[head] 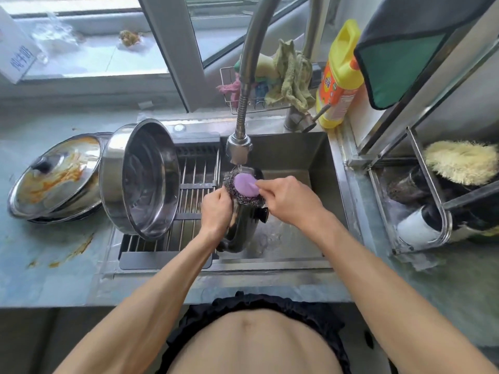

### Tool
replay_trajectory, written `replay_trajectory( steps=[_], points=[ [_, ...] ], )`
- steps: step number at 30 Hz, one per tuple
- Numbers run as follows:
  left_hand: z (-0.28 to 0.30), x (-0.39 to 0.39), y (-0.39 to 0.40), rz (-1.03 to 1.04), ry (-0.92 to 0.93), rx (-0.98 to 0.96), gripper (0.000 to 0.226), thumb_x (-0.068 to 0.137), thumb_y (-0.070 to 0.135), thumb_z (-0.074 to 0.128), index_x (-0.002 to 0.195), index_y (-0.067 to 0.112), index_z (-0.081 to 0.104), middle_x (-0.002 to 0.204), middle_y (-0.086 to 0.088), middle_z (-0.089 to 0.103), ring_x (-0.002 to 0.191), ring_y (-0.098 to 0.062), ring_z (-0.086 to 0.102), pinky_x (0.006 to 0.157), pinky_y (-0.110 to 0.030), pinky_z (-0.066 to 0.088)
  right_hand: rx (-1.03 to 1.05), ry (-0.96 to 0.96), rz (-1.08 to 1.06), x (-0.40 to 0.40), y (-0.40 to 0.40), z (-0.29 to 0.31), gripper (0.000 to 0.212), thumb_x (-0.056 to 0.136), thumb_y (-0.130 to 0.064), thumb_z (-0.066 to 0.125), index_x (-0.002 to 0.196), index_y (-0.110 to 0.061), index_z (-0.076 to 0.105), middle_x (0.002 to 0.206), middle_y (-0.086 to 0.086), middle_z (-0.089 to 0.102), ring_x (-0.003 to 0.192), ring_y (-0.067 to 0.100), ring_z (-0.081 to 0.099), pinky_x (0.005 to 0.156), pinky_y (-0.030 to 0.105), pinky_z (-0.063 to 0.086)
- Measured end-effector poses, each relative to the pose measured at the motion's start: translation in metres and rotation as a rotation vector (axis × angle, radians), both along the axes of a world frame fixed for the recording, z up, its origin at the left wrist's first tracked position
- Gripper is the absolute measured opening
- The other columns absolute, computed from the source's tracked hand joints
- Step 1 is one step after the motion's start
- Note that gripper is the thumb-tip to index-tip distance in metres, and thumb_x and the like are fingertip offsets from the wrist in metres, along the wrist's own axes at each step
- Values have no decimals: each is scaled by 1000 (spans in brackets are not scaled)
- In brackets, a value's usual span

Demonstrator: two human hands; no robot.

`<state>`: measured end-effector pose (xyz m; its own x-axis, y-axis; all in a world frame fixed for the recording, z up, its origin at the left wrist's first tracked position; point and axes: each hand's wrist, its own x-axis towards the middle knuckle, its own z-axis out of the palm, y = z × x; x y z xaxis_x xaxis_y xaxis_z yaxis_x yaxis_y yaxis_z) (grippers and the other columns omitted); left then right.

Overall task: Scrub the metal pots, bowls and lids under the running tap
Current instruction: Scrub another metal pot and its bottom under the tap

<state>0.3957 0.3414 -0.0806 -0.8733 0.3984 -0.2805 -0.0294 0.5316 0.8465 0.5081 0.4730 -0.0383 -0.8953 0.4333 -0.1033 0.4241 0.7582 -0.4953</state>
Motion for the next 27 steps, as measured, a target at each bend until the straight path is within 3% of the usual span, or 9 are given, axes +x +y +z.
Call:
replay_trajectory(
  steps=[2, 4, 7, 11, 17, 21, 23, 27],
  points=[
    [-3, 6, -7, -26, 83, 1, 53, 105, 16, 46, 53, 13, 34, 50, 2, 38, 51, -11, 31, 56, -34, 24, 106, -123, 73, -9, 7, 15, 21, 96, -30, 45, 104, -27, 64, 91, 8, 66, 85, 38, 63, 67, 39, 50],
    [-8, 8, -10, -54, 118, 47, 60, 107, 30, 50, 52, 11, 35, 49, 1, 38, 49, -12, 31, 52, -34, 23, 160, -197, 25, -22, 22, 28, 18, 94, -21, 48, 99, -26, 65, 85, 6, 58, 84, 36, 63, 65, 36, 41],
    [-12, 7, -10, -55, 129, 83, 60, 105, 36, 53, 52, 14, 36, 51, -2, 34, 51, -15, 29, 52, -35, 21, 154, -246, -65, -34, 34, 37, 18, 95, -23, 51, 102, -22, 67, 85, 6, 56, 89, 36, 65, 67, 35, 42],
    [-15, 7, -5, -4, 81, 59, 61, 105, 33, 53, 51, 16, 33, 50, -1, 34, 51, -15, 29, 54, -35, 22, 158, -341, 117, -34, 8, 42, 20, 87, -15, 50, 102, -20, 63, 89, 6, 48, 77, 32, 51, 69, 35, 40],
    [-12, -1, -15, 44, 40, 118, 58, 105, 35, 54, 53, 14, 36, 50, 1, 33, 50, -12, 28, 51, -31, 21, 161, -385, -32, -51, 41, 39, 28, 85, -16, 55, 108, -24, 68, 92, 4, 60, 82, 31, 61, 68, 36, 46],
    [-16, -3, -14, 41, 19, 121, 59, 104, 38, 55, 53, 15, 37, 52, -3, 35, 52, -15, 31, 54, -33, 22, 99, -372, 105, -54, 32, 42, 33, 85, -21, 55, 112, -33, 69, 99, 4, 62, 90, 33, 65, 76, 38, 54],
    [-22, -1, -17, 12, -4, 111, 60, 102, 42, 57, 52, 14, 39, 52, -4, 36, 52, -17, 32, 55, -33, 23, 34, -378, 74, -59, 41, 40, 36, 86, -23, 54, 114, -40, 70, 108, 1, 63, 94, 31, 64, 84, 42, 55],
    [-25, -2, -24, 9, -116, 200, 59, 101, 44, 58, 53, 10, 48, 52, -7, 41, 51, -19, 36, 56, -33, 28, -121, -448, -30, -60, 84, 16, 28, 97, -36, 54, 115, -30, 74, 123, 5, 67, 104, 27, 63, 94, 38, 52]
  ],
)
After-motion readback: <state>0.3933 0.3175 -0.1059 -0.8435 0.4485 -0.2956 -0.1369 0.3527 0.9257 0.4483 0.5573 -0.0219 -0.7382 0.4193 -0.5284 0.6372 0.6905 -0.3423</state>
